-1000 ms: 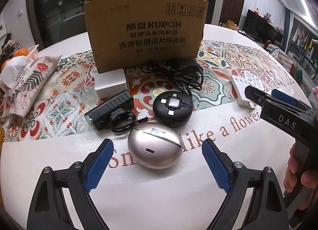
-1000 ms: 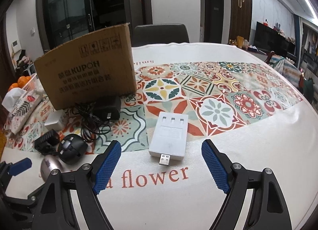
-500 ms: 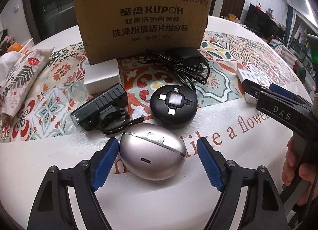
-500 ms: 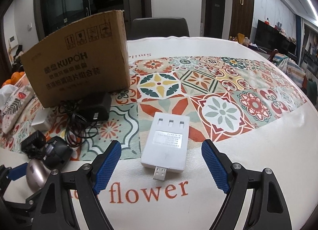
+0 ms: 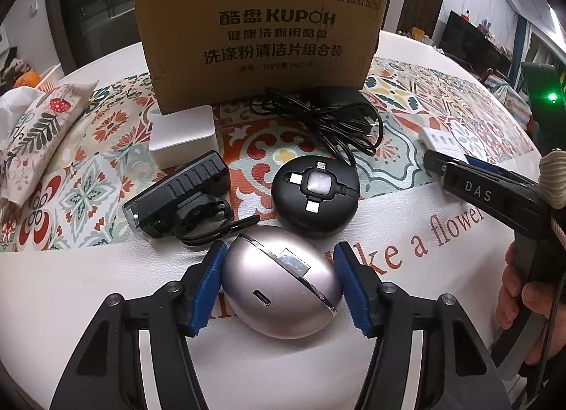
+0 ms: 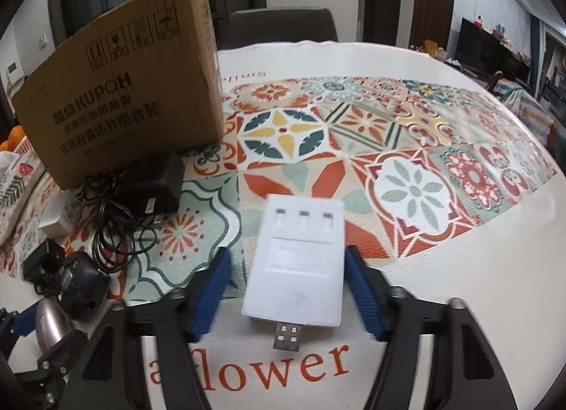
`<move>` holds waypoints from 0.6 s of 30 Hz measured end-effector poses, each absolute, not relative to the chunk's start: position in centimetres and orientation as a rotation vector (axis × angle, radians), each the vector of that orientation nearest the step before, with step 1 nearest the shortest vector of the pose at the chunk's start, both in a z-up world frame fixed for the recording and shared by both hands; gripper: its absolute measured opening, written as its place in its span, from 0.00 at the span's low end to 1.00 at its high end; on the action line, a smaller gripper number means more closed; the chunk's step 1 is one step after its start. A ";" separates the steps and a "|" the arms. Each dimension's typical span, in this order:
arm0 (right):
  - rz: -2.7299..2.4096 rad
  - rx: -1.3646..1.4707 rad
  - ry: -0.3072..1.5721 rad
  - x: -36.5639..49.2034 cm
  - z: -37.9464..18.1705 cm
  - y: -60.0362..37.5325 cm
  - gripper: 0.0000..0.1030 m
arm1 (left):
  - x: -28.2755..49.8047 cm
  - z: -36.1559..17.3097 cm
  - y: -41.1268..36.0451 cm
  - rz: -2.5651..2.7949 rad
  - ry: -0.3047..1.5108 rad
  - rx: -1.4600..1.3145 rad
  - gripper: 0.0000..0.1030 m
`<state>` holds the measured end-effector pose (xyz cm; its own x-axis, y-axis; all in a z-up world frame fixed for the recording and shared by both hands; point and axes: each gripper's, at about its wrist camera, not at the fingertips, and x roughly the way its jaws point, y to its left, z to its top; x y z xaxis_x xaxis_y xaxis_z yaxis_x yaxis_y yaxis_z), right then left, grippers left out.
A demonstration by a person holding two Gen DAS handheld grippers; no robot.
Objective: Organize rigid objects
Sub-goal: 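Grasp the silver egg device with the left gripper while the right grasps the white USB charger, then carry the silver egg device and white charger with both grippers over the box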
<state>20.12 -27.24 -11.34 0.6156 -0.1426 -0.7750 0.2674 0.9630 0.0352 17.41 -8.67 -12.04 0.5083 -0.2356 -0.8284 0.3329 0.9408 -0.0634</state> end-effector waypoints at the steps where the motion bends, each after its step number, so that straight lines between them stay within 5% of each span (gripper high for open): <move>1: -0.235 0.149 0.870 20.0 -11.2 -27.2 0.47 | 17.3 -12.0 -8.6 -0.344 0.976 0.108 0.59; 18: -0.151 0.133 0.831 16.9 -8.9 -25.4 0.47 | 15.9 -9.8 -7.5 -0.370 0.919 0.057 0.59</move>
<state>16.91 -25.38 -8.86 0.6644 -0.0813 -0.7429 0.1851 0.9810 0.0582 15.86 -7.54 -9.85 0.5479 -0.2885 -0.7852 0.3363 0.9354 -0.1090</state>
